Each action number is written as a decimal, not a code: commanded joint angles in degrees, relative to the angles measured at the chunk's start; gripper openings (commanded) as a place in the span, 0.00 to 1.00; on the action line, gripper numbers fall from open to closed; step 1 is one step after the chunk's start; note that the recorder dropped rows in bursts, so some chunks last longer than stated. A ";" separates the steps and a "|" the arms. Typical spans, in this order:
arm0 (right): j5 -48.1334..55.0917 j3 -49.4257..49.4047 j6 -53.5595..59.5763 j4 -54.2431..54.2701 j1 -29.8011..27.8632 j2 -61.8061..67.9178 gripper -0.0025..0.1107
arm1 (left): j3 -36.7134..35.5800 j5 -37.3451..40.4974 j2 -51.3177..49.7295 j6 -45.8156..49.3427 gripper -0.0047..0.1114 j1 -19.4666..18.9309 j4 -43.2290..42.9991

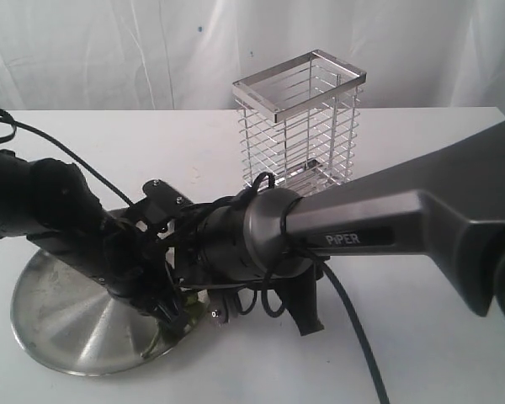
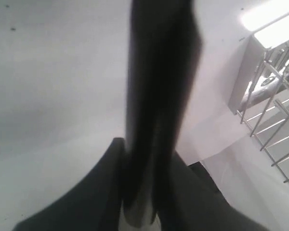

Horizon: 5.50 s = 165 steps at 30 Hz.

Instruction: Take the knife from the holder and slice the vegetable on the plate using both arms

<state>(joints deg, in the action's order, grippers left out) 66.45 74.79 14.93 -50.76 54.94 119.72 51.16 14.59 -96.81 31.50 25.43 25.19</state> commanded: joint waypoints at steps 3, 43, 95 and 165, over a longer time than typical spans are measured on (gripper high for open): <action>3.51 -0.19 -1.26 -3.11 -0.95 0.08 0.02 | -0.67 3.10 1.91 -2.45 0.25 -0.78 -3.40; -3.20 15.86 -5.71 -1.44 3.79 6.07 0.06 | -0.67 3.99 14.17 -10.31 0.54 -8.14 -7.74; -60.89 -35.50 -34.68 40.88 5.20 -65.74 0.02 | -25.03 2.96 59.37 -17.13 0.04 -8.14 8.40; -57.63 -74.79 -39.65 41.10 -30.66 -119.72 0.02 | -51.16 -11.49 96.81 -27.71 0.04 -5.44 -18.03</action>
<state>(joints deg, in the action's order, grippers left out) 8.88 0.31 -24.47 -9.40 28.07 0.35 0.36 1.15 -0.50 5.96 20.68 7.82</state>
